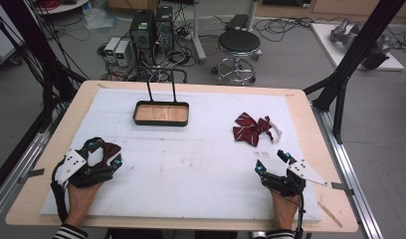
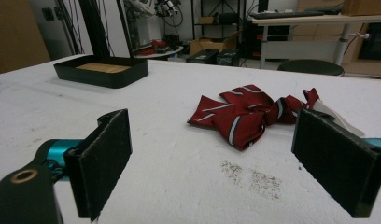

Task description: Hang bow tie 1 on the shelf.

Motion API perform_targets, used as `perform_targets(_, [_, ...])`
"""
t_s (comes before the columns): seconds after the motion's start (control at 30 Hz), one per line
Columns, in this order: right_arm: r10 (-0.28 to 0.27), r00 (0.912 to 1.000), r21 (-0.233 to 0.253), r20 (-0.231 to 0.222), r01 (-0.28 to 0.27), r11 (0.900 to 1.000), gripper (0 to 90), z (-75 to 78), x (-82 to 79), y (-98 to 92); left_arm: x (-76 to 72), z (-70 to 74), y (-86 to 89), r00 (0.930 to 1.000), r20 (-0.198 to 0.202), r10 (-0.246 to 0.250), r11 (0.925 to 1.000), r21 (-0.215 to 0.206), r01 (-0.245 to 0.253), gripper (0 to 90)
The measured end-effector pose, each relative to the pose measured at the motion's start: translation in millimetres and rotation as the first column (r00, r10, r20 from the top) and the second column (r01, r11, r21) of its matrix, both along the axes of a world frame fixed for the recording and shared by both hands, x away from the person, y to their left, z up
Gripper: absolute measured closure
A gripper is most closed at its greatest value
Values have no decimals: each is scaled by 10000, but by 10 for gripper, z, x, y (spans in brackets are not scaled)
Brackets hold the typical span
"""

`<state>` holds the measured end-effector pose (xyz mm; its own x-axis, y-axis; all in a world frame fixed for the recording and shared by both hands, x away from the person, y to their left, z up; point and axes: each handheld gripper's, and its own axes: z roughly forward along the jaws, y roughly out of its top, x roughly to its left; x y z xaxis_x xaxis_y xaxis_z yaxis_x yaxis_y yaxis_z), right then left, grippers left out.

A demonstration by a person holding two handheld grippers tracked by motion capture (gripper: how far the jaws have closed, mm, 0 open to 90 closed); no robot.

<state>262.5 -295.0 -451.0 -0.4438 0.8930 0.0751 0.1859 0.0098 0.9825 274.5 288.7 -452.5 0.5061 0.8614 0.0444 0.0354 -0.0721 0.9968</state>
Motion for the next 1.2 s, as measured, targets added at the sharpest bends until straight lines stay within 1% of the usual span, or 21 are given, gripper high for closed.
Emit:
perform_targets(0.13, [-10, 10000, 80, -15, 10, 10000, 113, -1, 2, -6, 2, 1, 6, 10000, -18, -5, 10000, -4, 5, 143])
perform_targets(0.23, [32, 10000, 15, 6, -32, 10000, 113, 0, 0, 0, 0, 1, 2, 10000, -8, -24, 10000, 8, 24, 143])
perform_targets(0.4, [99, 9998, -14, -161, -99, 9999, 113, 5, 16, 1, -2, 0, 4, 10000, 3, -29, 10000, -8, 29, 143])
perform_targets(0.5, [98, 9998, -78, -182, -100, 9999, 113, 6, 20, 9, -4, 0, 7, 10000, 46, -30, 10000, -5, 30, 143])
perform_targets(0.6, [60, 9996, -278, -275, -67, 9996, 113, 12, 30, 27, -3, -1, 8, 10000, 44, -31, 10000, -34, 31, 143])
perform_targets(0.63, [60, 9996, -278, -275, -67, 9996, 113, 12, 30, 27, -2, -1, 9, 10000, 39, -30, 10000, -38, 30, 143])
perform_targets(0.7, [56, 9991, -379, -423, -72, 9993, 113, 17, 47, 36, -2, -1, 8, 10000, 31, -19, 10000, -62, 19, 143])
perform_targets(0.73, [206, 9977, -489, -646, -238, 9985, 113, 25, 69, 46, -2, -1, 8, 10000, 32, -13, 10000, -77, 13, 143])
perform_targets(0.77, [206, 9977, -489, -646, -238, 9985, 113, 25, 69, 46, -2, -1, 8, 10000, 29, -13, 10000, -83, 13, 143])
perform_targets(0.8, [223, 9970, -615, -744, -269, 9977, 113, 32, 73, 54, -2, -1, 8, 10000, 31, -14, 10000, -71, 14, 143])
perform_targets(0.83, [251, 9974, -801, -675, -305, 9963, 113, 35, 81, 53, -3, -1, 8, 10000, 31, -19, 10000, -55, 19, 143])
perform_targets(0.87, [289, 9971, -869, -705, -350, 9956, 113, 42, 83, 53, -2, -1, 9, 10000, 38, -29, 10000, -39, 29, 143])
perform_targets(0.93, [338, 9956, -952, -879, -421, 9946, 113, 83, 99, 42, -2, -1, 8, 10000, 30, -13, 10000, -70, 14, 143])
perform_targets(1.03, [393, 9954, -960, -878, -477, 9942, 113, 123, 113, 34, -1, -1, 8, 10000, 27, -7, 10000, -83, 8, 143])
perform_targets(1.07, [506, 9945, -1009, -916, -598, 9931, 113, 191, 138, 28, -1, -1, 8, 10000, 29, -9, 10000, -83, 10, 144])
perform_targets(1.1, [506, 9945, -1009, -916, -598, 9931, 113, 191, 138, 28, -1, -1, 8, 10000, 28, -11, 10000, -80, 11, 144])
perform_targets(1.13, [586, 9939, -1103, -933, -689, 9915, 113, 251, 165, 26, -1, -1, 8, 10000, 29, -10, 10000, -79, 10, 143])
perform_targets(1.17, [586, 9939, -1103, -933, -689, 9915, 113, 251, 165, 26, -1, -1, 8, 10000, 30, -12, 10000, -77, 12, 143])
perform_targets(1.2, [623, 9933, -1139, -969, -733, 9908, 113, 284, 182, 28, -1, -1, 8, 10000, 30, -11, 10000, -75, 12, 143])
